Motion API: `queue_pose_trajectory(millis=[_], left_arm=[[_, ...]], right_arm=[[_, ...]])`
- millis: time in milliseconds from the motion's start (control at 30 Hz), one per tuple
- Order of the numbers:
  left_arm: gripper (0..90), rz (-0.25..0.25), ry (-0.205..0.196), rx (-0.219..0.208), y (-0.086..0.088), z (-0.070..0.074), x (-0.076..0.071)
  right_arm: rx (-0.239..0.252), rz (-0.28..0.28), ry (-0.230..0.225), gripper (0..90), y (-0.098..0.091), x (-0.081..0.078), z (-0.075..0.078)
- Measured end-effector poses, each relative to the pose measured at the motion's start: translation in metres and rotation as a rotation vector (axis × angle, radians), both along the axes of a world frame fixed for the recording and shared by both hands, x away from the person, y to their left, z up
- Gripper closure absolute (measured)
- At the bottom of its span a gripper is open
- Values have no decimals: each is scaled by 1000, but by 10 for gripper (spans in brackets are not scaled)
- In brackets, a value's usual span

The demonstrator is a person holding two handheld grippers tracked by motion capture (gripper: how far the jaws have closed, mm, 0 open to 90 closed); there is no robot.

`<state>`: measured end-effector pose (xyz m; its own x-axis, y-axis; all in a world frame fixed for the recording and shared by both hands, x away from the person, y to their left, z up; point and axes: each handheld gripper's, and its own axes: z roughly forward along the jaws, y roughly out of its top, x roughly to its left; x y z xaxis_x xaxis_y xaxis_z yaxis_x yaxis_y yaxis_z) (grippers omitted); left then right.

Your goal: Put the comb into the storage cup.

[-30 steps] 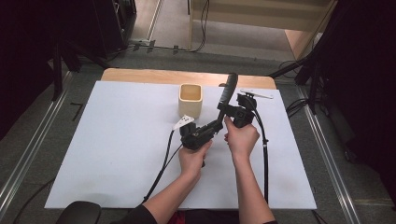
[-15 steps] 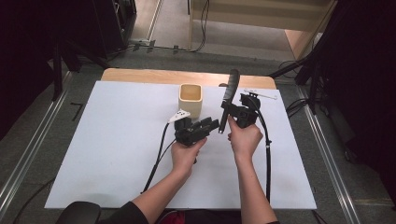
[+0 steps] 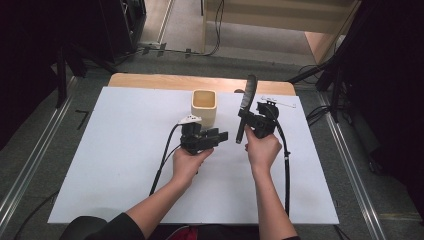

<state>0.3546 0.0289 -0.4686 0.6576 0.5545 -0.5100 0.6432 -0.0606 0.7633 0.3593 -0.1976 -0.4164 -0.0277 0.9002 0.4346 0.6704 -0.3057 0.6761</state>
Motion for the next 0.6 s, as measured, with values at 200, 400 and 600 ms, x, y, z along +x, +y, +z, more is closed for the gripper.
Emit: queue_pose_trajectory(millis=[200,400,600], left_arm=[[445,-39,27,40,11,2,1],[404,-78,45,96,20,1,3],[402,-104,44,138,29,4,3]], right_arm=[[-28,10,-35,702,5,-3,2],[-50,5,-100,702,11,-9,4],[-71,5,-165,702,14,-16,7]])
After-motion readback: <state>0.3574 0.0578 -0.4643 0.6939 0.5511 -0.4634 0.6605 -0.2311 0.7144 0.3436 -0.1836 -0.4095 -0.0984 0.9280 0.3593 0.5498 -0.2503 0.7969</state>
